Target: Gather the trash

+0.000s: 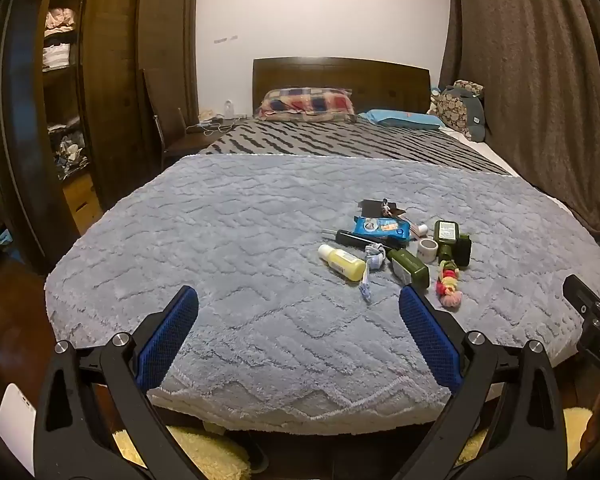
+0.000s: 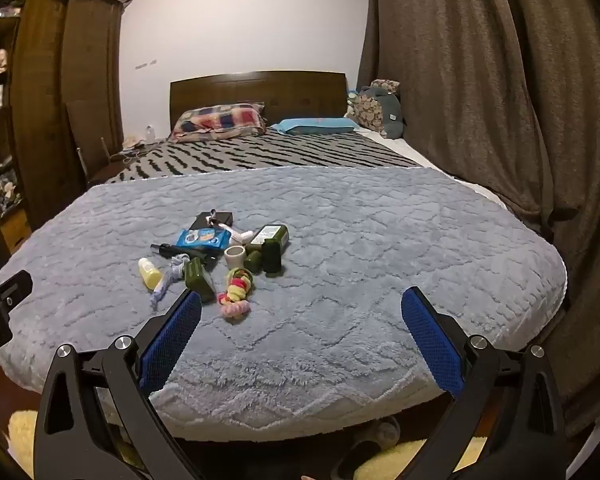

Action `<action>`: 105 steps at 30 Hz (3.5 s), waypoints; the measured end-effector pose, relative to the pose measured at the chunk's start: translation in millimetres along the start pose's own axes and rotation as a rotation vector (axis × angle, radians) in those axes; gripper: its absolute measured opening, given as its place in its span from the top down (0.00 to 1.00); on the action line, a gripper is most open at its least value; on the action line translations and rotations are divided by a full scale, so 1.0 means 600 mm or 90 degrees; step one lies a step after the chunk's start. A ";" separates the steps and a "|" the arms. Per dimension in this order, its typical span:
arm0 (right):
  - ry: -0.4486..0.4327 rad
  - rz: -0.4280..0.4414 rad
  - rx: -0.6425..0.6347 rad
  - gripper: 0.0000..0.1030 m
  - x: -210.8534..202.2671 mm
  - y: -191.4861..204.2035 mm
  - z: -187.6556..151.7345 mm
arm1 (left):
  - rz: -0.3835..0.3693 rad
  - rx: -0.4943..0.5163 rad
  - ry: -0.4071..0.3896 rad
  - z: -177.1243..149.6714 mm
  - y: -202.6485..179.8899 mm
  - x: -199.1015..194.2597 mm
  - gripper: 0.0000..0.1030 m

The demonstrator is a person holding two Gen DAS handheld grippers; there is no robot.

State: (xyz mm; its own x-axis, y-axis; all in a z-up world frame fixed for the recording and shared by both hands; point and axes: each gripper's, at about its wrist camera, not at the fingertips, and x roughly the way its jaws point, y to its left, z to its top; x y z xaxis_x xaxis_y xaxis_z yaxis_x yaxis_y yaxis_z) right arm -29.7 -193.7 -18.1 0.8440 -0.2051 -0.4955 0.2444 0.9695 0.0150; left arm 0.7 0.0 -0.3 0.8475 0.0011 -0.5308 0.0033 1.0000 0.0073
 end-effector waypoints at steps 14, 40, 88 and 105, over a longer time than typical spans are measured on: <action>0.001 0.008 0.023 0.03 0.001 0.007 0.002 | -0.003 0.007 -0.014 0.004 -0.004 -0.020 0.08; 0.005 0.018 0.016 0.03 -0.010 -0.018 0.017 | -0.004 0.004 -0.015 0.013 -0.006 -0.019 0.08; -0.008 0.024 0.035 0.03 -0.027 -0.029 0.009 | -0.003 -0.001 -0.019 -0.006 0.007 -0.025 0.08; -0.048 -0.015 0.005 0.03 0.045 -0.021 0.030 | 0.015 0.011 -0.003 0.011 0.007 0.060 0.08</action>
State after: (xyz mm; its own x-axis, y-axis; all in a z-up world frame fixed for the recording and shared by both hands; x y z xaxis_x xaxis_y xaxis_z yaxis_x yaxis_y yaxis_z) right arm -1.7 -213.8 -16.1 0.8714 -0.2378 -0.4292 0.2683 0.9633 0.0109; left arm 34.5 4.0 -13.9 0.8498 0.0243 -0.5265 -0.0070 0.9994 0.0347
